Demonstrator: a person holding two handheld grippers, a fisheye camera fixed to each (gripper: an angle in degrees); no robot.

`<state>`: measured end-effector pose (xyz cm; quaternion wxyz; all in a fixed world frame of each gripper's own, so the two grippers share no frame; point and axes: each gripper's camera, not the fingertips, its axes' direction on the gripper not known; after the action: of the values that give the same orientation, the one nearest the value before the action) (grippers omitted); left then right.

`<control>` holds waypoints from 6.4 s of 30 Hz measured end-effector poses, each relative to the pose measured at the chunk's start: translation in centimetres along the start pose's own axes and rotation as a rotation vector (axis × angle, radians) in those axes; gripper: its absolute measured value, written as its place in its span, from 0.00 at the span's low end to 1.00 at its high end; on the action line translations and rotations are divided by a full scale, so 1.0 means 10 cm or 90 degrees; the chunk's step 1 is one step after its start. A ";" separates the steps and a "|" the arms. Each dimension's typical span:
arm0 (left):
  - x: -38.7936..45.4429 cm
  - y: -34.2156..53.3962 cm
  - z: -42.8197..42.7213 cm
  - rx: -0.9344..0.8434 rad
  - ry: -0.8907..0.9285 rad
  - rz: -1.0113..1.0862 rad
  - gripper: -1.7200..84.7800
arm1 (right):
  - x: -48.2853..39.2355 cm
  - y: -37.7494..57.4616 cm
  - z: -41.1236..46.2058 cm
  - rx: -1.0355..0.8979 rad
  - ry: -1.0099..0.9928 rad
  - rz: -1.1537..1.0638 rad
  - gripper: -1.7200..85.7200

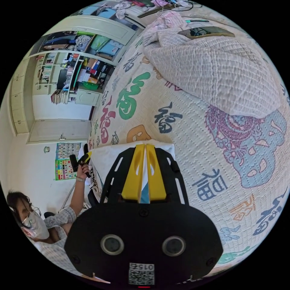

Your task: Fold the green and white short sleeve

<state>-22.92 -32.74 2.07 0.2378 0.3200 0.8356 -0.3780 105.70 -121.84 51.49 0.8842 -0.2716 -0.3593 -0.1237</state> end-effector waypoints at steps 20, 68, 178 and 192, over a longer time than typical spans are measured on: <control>0.87 1.74 0.20 -0.173 -0.107 0.140 0.10 | -0.83 1.50 1.03 -0.214 0.116 -0.353 0.12; 0.46 0.44 0.71 0.008 -0.188 0.082 0.06 | -1.42 -0.28 2.40 0.095 0.108 0.037 0.04; -1.76 -0.09 2.40 -0.007 0.161 0.142 0.17 | -0.78 -1.13 0.28 -0.041 -0.097 -0.293 0.18; -1.36 -0.55 2.52 -0.090 0.081 0.266 0.02 | -0.76 -0.94 0.28 -0.072 -0.047 -0.334 0.07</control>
<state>-13.64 -60.11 -1.72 0.2792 0.4920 0.7888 -0.2403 94.79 -127.78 51.46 0.7916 -0.2220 -0.4422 -0.3585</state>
